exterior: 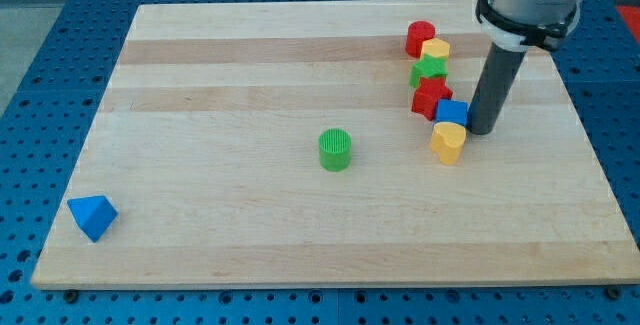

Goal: Move the arm towards the center

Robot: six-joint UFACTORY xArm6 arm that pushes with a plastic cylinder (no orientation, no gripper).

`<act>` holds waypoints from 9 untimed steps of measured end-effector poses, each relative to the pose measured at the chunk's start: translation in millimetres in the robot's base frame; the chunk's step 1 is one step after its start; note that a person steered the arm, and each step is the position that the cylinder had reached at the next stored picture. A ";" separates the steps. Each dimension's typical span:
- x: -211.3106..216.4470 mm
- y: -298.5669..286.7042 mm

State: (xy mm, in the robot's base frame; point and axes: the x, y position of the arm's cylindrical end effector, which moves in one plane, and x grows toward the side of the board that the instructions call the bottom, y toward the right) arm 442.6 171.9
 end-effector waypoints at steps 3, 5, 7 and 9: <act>76.8 69.3; 137.1 -115.6; 76.3 -240.3; 5.4 -267.6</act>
State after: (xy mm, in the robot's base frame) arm 448.0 -95.7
